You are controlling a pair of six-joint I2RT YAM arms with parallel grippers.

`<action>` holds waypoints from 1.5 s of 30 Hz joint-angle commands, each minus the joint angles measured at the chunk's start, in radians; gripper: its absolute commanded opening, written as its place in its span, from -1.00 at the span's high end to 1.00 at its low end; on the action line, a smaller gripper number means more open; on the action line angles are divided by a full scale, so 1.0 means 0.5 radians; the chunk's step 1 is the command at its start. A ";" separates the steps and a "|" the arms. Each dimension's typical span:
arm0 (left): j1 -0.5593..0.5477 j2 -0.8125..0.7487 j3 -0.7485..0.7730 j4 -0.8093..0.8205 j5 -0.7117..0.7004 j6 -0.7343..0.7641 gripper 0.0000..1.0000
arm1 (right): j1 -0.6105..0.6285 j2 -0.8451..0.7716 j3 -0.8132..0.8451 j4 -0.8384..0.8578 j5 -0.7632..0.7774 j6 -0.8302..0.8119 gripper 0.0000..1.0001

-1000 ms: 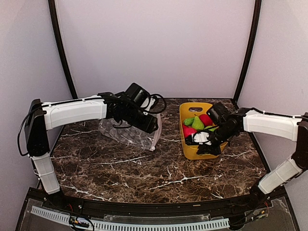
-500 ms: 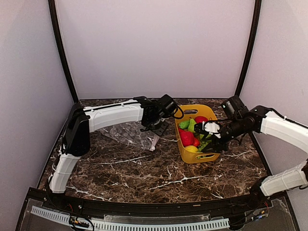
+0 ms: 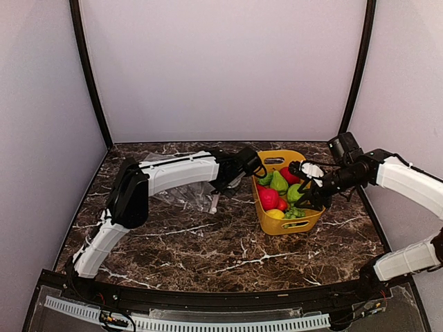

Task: Place the food in the zip-top bag and seal the zipper
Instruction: Pick up the zipper food storage bag at the center of the board.

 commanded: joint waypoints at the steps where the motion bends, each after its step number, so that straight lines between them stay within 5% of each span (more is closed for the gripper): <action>1: -0.011 -0.060 0.157 -0.168 -0.165 0.060 0.90 | -0.017 0.040 0.069 0.060 -0.043 0.078 -0.10; 7: -0.010 -0.319 0.072 -0.315 -0.207 0.022 0.98 | -0.017 0.109 0.107 0.099 -0.102 0.099 -0.09; 12: -0.008 -0.696 -0.304 -0.131 0.031 -0.012 0.98 | -0.017 0.236 0.245 0.120 -0.249 0.177 -0.07; 15: -0.004 -0.743 -0.387 0.008 0.142 -0.065 -0.17 | -0.022 0.315 0.337 0.153 -0.239 0.278 -0.07; 17: -0.002 -0.634 -0.320 -0.011 0.138 -0.107 -0.46 | -0.026 0.332 0.352 0.222 -0.185 0.336 -0.08; 19: -0.005 -0.473 -0.174 -0.081 0.090 -0.134 -0.51 | -0.032 0.327 0.353 0.274 -0.134 0.374 -0.09; 24: -0.002 -0.159 0.186 -0.253 -0.131 -0.132 -0.51 | -0.064 0.304 0.340 0.285 -0.070 0.421 -0.10; 45: 0.026 0.228 0.268 -0.133 -0.440 0.104 -0.19 | -0.118 0.319 0.304 0.311 -0.144 0.483 -0.10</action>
